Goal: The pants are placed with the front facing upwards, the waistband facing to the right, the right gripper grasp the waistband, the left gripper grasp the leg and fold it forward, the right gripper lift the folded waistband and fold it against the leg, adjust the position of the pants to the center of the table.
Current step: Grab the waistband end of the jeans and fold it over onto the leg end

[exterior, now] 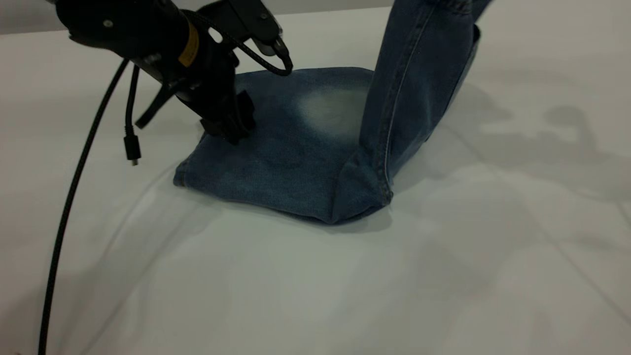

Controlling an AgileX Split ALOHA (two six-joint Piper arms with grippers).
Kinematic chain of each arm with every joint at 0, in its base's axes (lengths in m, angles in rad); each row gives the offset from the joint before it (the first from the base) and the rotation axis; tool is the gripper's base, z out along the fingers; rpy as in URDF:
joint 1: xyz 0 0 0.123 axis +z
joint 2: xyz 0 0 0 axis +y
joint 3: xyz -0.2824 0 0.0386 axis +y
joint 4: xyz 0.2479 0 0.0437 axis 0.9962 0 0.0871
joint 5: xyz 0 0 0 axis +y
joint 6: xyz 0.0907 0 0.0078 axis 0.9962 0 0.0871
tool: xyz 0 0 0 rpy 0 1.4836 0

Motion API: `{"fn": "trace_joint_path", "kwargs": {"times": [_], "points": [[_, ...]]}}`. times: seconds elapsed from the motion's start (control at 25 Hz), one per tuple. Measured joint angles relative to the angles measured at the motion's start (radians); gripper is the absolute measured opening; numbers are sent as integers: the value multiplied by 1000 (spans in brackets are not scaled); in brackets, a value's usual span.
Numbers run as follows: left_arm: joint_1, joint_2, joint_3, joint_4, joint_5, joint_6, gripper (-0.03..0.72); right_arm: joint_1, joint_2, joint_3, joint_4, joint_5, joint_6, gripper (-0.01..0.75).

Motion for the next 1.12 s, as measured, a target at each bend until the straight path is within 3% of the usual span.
{"fn": "trace_joint_path", "kwargs": {"times": [0.6,1.12], "points": [[-47,54,-1,3,-100,-40,442,98,-7,-45,-3,1,-4,60],[-28,-37,0,3,-53,-38,442,108,-7,-58,-2,1,-22,60]]}}
